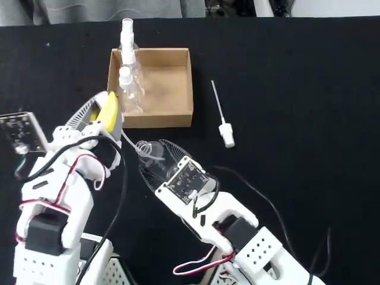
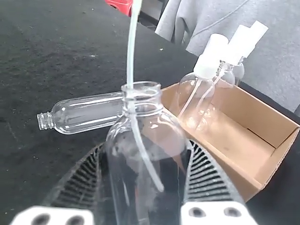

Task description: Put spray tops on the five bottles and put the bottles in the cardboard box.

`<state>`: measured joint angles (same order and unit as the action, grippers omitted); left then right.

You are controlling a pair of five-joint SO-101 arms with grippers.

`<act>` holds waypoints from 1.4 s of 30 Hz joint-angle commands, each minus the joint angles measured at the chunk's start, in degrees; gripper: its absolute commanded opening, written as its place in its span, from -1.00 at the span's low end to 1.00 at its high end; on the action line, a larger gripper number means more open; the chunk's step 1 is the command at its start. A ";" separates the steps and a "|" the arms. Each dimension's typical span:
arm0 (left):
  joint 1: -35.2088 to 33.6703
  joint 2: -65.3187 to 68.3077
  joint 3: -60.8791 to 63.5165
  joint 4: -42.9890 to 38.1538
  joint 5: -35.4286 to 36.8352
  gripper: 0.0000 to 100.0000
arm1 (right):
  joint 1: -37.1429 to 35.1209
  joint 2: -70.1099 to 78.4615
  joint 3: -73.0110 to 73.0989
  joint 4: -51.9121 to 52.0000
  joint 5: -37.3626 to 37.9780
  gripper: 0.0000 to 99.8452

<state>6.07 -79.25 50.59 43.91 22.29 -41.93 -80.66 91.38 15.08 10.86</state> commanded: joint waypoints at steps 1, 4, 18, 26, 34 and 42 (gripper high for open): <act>3.21 -0.53 0.40 -0.62 -0.97 -0.94 | -0.35 -1.19 -0.92 -1.93 0.26 -0.81; 5.14 -0.53 1.10 -0.62 -4.13 -0.94 | -0.35 -1.19 -0.92 -1.93 0.26 -0.81; 7.43 -0.53 5.23 -0.62 -6.15 -0.94 | 3.34 -1.19 -1.27 -3.96 -0.09 -0.81; 7.43 -0.53 5.76 -0.18 -6.15 -0.94 | 3.34 -1.10 -1.10 -3.87 -0.09 -0.81; 7.52 -0.53 5.85 0.00 -6.15 -0.94 | 3.60 -1.10 -1.10 -3.87 -0.09 -0.81; 8.57 -0.53 7.08 0.00 -6.15 -0.94 | 3.60 -1.10 -1.10 -3.87 -0.09 -0.81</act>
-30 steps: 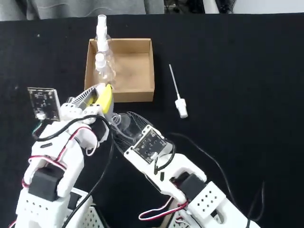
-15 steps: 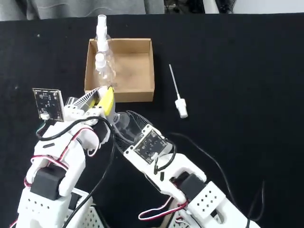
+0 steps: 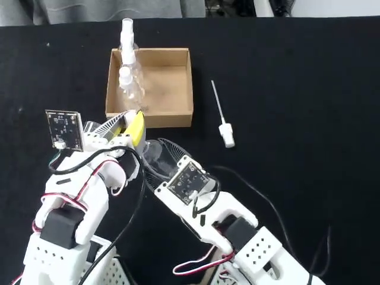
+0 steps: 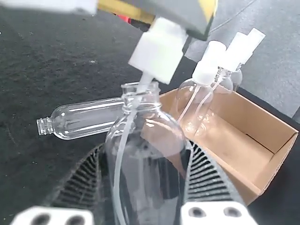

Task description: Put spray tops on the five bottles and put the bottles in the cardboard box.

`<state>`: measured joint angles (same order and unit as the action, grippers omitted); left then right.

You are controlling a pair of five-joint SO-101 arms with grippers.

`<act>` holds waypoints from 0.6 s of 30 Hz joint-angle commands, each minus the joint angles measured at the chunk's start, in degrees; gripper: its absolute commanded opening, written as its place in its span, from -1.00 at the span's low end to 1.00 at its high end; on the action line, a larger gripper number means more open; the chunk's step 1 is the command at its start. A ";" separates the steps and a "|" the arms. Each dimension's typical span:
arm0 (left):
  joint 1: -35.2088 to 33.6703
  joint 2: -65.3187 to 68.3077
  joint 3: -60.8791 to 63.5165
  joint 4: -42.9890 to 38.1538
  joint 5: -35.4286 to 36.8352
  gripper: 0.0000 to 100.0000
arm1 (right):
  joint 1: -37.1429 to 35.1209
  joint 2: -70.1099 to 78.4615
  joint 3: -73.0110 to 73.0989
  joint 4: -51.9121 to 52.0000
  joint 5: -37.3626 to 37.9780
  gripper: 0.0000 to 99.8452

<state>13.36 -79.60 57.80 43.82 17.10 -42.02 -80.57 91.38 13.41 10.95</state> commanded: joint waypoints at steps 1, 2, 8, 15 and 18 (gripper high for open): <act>1.98 -0.18 0.31 0.00 -0.97 -0.94 | 3.69 -1.19 -1.10 -2.20 -0.18 -0.81; 2.59 -0.18 0.57 0.00 -1.05 -0.94 | 3.69 -1.19 -1.10 -2.20 -0.18 -0.81; 2.77 -0.18 0.75 0.70 -4.48 -0.86 | 3.69 -1.19 -1.10 -2.20 -0.18 -0.81; 2.42 -0.26 -3.91 9.14 -2.37 -0.56 | 3.78 -1.19 -1.19 -2.20 -0.18 -0.81; 2.33 -0.26 -4.70 9.76 -1.85 -0.52 | 3.78 -1.19 -1.19 -2.29 -0.18 -0.81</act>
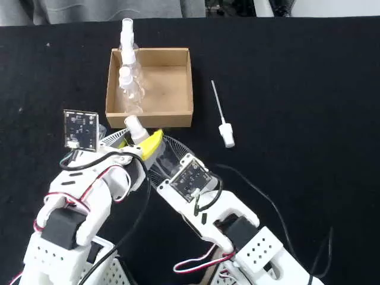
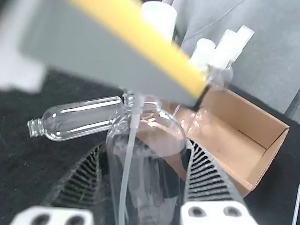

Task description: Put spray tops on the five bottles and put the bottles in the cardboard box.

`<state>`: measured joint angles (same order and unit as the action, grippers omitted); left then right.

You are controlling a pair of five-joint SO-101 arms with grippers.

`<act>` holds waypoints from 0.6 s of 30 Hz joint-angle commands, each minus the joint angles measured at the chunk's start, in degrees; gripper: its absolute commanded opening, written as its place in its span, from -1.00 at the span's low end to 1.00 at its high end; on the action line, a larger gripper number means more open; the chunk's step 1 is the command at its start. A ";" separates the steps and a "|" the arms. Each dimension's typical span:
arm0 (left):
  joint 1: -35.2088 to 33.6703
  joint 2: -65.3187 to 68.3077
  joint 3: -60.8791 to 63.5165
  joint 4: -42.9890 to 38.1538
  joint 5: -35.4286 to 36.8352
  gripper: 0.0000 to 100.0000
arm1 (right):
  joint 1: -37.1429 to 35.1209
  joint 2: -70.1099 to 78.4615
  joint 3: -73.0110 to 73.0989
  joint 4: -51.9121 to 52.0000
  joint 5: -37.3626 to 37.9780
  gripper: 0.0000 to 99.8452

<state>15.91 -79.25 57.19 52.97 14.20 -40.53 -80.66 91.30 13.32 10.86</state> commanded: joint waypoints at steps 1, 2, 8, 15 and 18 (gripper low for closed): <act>-0.22 -0.62 -4.09 0.62 1.05 -0.51 | 2.29 -1.10 -1.10 -2.20 -0.09 -0.81; -0.22 -0.62 -4.18 0.62 1.14 -0.51 | 2.29 -1.10 -1.10 -2.20 -0.09 -0.81; -1.98 -0.62 -5.41 0.62 1.14 -0.51 | 2.29 -1.10 -1.10 -2.20 -0.09 -0.81; -7.87 -0.62 -7.78 0.62 1.32 -0.51 | 2.29 -1.10 -1.10 -2.20 -0.09 -0.81; -7.87 -0.62 -8.04 0.62 1.32 -0.51 | 2.29 -1.10 -1.10 -2.20 -0.09 -0.81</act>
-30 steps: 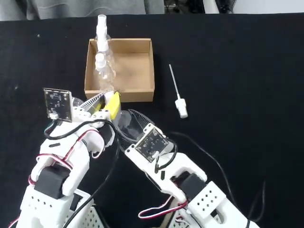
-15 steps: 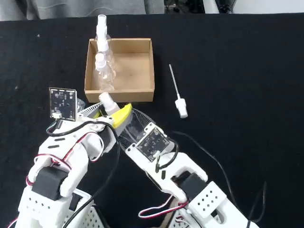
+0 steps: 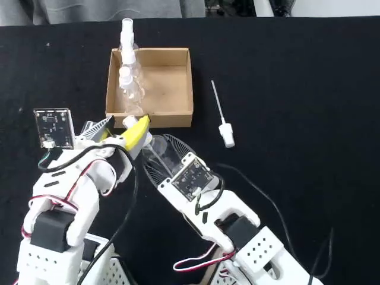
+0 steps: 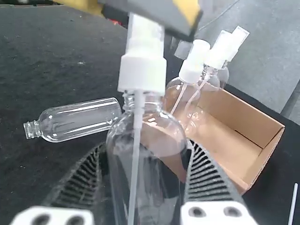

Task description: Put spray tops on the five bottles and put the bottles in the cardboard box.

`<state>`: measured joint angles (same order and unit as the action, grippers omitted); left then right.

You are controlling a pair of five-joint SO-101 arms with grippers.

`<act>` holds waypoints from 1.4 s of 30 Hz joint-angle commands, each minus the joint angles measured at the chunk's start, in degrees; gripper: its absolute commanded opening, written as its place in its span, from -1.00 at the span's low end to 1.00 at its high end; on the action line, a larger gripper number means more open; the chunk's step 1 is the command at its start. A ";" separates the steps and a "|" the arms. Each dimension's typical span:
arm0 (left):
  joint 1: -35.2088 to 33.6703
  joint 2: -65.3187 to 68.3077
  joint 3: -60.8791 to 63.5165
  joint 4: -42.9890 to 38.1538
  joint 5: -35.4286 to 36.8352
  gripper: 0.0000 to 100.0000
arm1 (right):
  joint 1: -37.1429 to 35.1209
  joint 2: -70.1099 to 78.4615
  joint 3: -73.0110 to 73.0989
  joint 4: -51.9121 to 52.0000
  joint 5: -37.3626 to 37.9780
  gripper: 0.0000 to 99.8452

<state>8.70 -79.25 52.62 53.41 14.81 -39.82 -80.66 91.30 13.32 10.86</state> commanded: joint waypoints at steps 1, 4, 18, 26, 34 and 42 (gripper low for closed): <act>-0.66 -0.62 -3.47 0.18 0.70 -0.51 | 1.58 -1.10 -1.10 -2.20 -0.09 -0.81; -0.75 -0.62 -4.35 0.26 0.70 -0.51 | 1.58 -1.10 -1.10 -2.20 -0.09 -0.81; -14.73 -13.27 -1.27 -0.18 5.98 -0.51 | 1.49 -1.19 -1.63 -2.20 -0.18 -0.81; -14.81 -20.84 8.31 -0.35 6.24 -0.52 | 1.41 -1.27 -2.68 -2.29 -0.18 -0.81; -15.87 -25.32 15.60 -0.79 6.24 -0.52 | 1.14 -1.27 -4.62 -2.29 -2.73 -0.81; -15.52 -25.23 23.25 -9.32 6.33 -0.52 | 0.79 -1.27 -4.97 -2.29 -7.82 -0.81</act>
<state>-6.77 -103.96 75.65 47.16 20.53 -39.82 -80.66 91.12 13.05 3.82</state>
